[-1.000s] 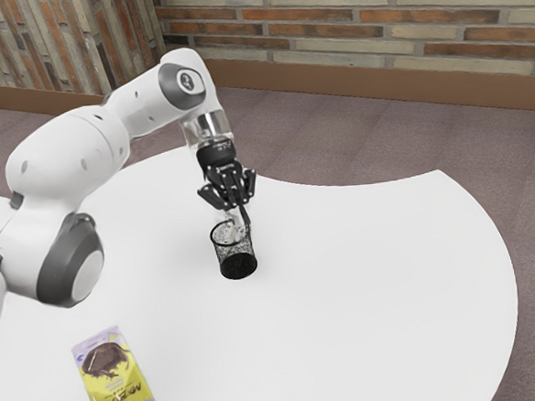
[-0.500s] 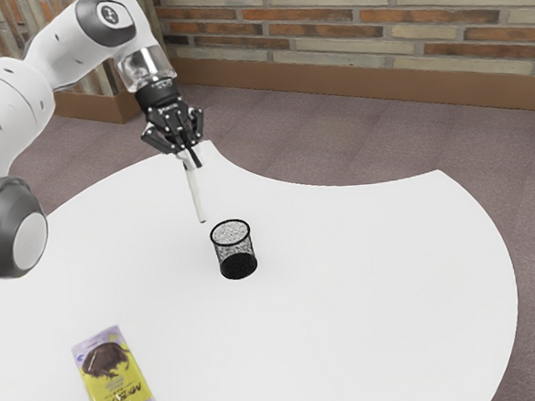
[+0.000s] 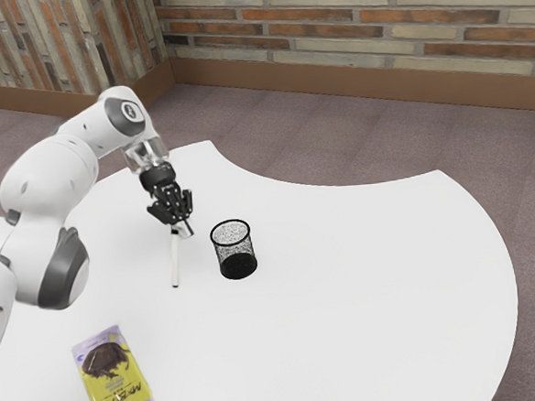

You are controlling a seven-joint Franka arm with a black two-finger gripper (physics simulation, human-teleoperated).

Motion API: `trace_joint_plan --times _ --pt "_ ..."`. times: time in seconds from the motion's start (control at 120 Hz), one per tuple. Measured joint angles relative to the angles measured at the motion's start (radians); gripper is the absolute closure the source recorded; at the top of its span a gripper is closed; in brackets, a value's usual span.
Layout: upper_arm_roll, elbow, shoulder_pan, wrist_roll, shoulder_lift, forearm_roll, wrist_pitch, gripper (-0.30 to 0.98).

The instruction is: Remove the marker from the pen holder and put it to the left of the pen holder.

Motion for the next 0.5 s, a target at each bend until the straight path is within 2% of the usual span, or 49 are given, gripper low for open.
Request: trace_joint_plan --times 0.125,0.3,0.35,0.383,0.417,0.45,0.5 --pt "-0.001 0.000 0.016 -0.017 0.033 -0.034 0.093 0.70" --pt "-0.001 0.000 0.027 -0.010 0.041 -0.050 0.176 0.44" --pt "0.000 -0.003 0.033 0.003 -0.005 -0.038 0.183 0.35" --pt "-0.017 -0.015 0.033 0.024 -0.085 0.002 0.186 0.30" --pt "-0.067 -0.055 0.026 0.057 -0.204 0.075 0.185 0.25" --pt "-0.162 -0.150 0.016 0.104 -0.368 0.184 0.186 0.22" --pt "-0.321 -0.381 -0.006 0.175 -0.674 0.364 0.201 0.17"
